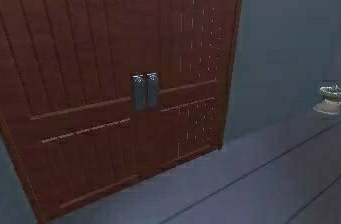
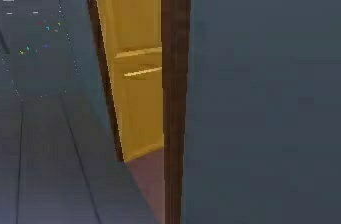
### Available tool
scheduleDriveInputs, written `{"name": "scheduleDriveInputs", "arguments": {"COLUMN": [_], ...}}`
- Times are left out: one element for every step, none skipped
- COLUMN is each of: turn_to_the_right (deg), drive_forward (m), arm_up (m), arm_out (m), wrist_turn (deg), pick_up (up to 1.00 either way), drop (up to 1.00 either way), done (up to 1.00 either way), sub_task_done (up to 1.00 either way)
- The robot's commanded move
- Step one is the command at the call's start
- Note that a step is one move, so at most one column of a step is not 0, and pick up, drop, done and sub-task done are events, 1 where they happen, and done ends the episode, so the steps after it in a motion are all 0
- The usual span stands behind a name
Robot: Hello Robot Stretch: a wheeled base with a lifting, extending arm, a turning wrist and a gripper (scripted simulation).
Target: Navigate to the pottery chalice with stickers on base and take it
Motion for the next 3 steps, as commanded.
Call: {"name": "scheduleDriveInputs", "arguments": {"turn_to_the_right": [-36.0, 0.0, -42.0], "drive_forward": [0.0, 0.85, 0.0], "arm_up": [0.0, 0.0, 0.0], "arm_out": [0.0, 0.0, 0.0], "wrist_turn": [0.0, 0.0, 0.0], "pick_up": [0.0, 0.0, 0.0], "drop": [0.0, 0.0, 0.0], "done": [0.0, 0.0, 0.0], "sub_task_done": [0.0, 0.0, 0.0]}}
